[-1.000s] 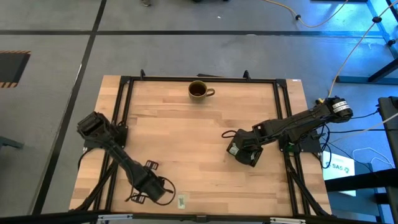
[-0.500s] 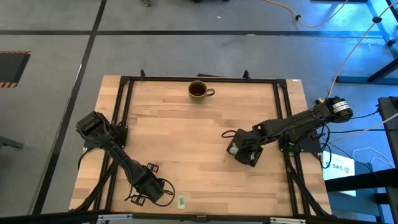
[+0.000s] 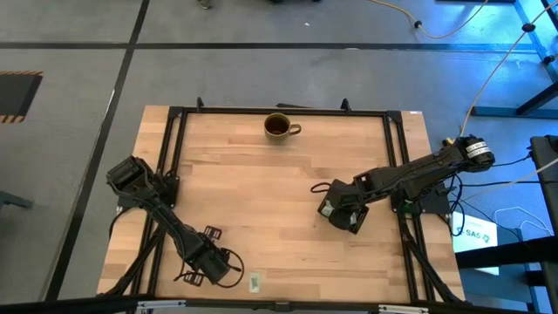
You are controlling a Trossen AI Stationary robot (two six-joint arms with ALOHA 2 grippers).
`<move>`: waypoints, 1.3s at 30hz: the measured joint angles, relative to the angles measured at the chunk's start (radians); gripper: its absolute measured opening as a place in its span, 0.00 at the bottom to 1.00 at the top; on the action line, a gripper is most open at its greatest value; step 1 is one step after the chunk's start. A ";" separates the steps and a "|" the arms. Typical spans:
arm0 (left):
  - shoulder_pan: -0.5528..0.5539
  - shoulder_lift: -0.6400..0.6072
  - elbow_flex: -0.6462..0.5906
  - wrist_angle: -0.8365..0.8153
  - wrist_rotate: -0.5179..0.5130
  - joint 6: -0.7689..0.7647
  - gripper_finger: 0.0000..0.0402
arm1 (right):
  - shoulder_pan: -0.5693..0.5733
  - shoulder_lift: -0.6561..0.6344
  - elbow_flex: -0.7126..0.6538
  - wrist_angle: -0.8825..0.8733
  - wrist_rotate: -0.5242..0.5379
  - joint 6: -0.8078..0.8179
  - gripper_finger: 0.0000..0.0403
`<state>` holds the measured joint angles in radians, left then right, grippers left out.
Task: Pick and place Stevia / Truvia into bins
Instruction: Put the stevia packet into the black bin
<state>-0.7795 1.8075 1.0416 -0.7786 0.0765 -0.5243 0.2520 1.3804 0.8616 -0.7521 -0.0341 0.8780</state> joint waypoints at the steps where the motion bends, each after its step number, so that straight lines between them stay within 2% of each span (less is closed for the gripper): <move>1: 0.000 0.003 0.000 0.000 0.000 -0.002 0.02 | 0.000 0.000 0.000 0.001 0.000 0.000 0.11; 11: 0.008 0.006 0.018 -0.009 -0.014 -0.065 0.01 | 0.000 -0.002 0.000 0.000 0.007 0.036 0.11; 16: 0.040 -0.004 0.049 0.003 -0.144 -0.122 0.01 | 0.000 -0.004 0.001 0.004 0.005 0.114 0.11; 23: 0.118 -0.008 0.126 0.026 -0.293 -0.122 0.01 | 0.000 -0.004 0.001 0.030 -0.021 0.108 0.12; 29: 0.206 -0.010 0.180 0.096 -0.477 -0.081 0.01 | 0.000 -0.004 0.001 0.075 -0.019 0.114 0.24; 35: 0.315 -0.011 0.200 0.167 -0.624 -0.116 0.01 | 0.000 -0.004 0.037 0.160 0.099 0.148 0.34; 39: 0.370 -0.011 0.200 0.267 -0.645 0.027 0.01 | -0.001 -0.004 0.064 0.310 0.112 0.135 0.34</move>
<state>-0.4097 1.7962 1.2411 -0.5119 -0.5682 -0.4975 0.2508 1.3762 0.9259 -0.4421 0.0780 1.0127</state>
